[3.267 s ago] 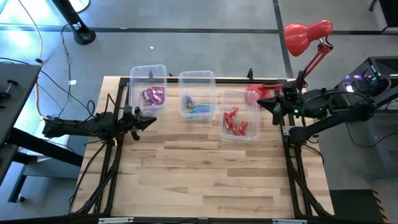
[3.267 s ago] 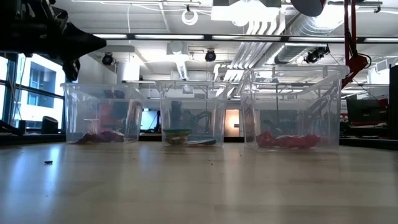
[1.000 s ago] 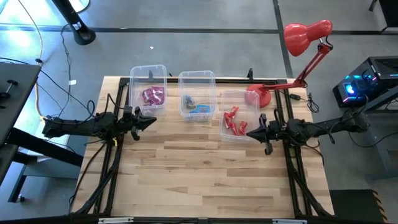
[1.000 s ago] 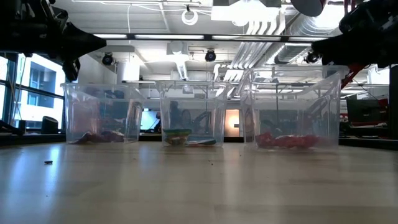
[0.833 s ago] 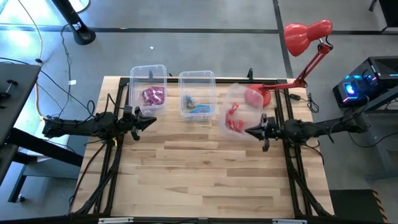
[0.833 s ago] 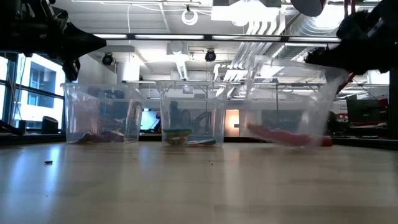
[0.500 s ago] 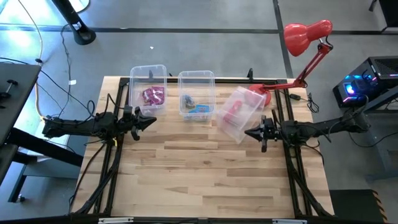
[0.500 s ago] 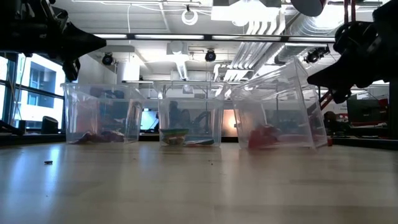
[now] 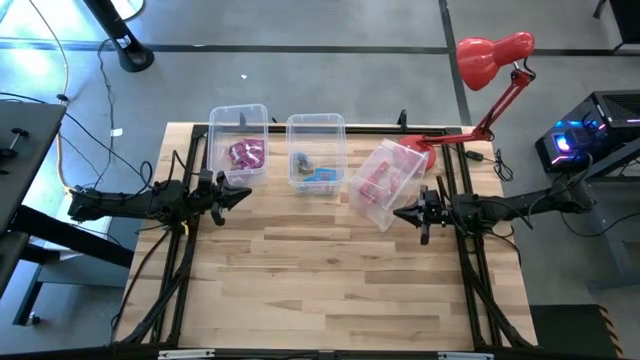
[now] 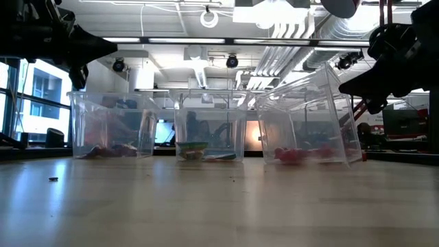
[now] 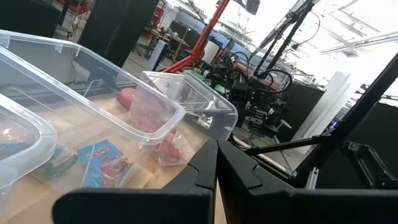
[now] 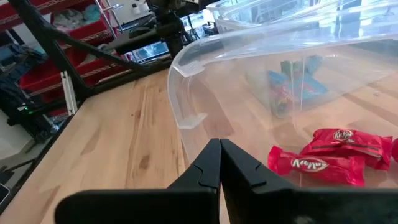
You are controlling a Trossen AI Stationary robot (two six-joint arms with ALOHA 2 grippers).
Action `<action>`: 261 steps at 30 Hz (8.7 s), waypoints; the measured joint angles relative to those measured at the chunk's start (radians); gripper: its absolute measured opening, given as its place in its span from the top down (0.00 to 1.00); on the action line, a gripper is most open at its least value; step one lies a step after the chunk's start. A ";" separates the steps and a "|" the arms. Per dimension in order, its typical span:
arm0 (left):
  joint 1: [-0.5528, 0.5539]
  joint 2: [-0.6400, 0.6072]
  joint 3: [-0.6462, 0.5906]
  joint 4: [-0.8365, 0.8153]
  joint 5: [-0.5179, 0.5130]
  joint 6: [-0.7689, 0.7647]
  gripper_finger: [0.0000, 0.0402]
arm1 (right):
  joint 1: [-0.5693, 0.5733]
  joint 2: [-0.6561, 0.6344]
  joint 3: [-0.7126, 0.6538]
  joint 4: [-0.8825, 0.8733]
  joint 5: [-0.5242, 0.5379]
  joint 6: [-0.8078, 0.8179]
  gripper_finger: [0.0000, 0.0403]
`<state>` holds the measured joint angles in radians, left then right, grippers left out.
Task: Sort candy
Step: Adjust the right transparent bin, then return to Home Position
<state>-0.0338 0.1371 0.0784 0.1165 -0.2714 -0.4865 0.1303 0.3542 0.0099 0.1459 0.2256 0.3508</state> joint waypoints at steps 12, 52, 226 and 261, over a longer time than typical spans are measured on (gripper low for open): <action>0.000 0.000 0.000 0.000 0.000 0.000 1.00 | 0.000 0.000 0.000 0.000 0.000 0.000 1.00; 0.000 0.000 0.000 0.000 -0.001 0.000 1.00 | 0.001 0.024 0.451 -0.419 0.118 0.018 1.00; 0.000 -0.133 -0.067 -0.074 0.006 0.001 1.00 | -0.201 -0.200 0.000 -0.131 -0.225 -0.090 1.00; -0.003 -0.133 -0.066 -0.069 0.026 0.000 1.00 | -0.215 -0.341 -0.001 -0.057 -0.214 -0.090 1.00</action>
<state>-0.0364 0.0040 0.0124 0.0475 -0.2453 -0.4862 -0.0851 0.0132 0.0086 0.0887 0.0113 0.2609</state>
